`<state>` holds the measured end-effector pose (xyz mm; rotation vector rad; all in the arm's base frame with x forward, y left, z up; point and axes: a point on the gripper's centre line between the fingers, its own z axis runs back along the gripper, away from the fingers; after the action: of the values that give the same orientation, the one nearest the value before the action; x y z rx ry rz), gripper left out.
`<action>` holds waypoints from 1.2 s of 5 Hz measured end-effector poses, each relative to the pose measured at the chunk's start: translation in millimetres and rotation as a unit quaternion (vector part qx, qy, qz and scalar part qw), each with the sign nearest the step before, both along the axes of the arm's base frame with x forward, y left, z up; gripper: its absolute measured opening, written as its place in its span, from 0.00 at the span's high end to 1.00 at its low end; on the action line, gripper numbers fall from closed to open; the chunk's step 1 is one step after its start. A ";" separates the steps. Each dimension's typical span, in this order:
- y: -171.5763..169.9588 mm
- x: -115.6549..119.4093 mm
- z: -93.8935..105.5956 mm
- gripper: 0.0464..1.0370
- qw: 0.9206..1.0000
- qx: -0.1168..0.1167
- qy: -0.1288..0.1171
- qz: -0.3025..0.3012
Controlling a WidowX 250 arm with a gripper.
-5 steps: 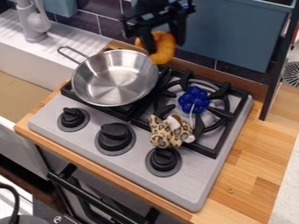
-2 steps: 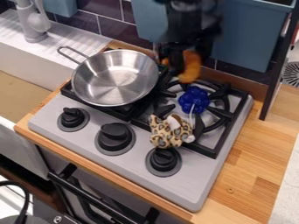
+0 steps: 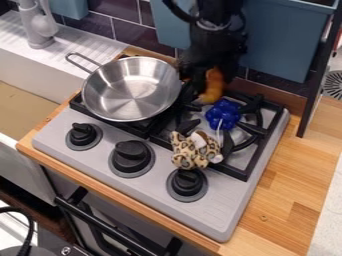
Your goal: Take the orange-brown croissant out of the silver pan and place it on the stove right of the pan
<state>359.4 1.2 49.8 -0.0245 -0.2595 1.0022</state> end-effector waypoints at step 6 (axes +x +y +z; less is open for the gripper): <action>-3.7 -3.8 18.9 0.04 1.000 -0.007 0.005 -0.019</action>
<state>355.6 -2.5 68.8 -0.0365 -0.2429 0.9662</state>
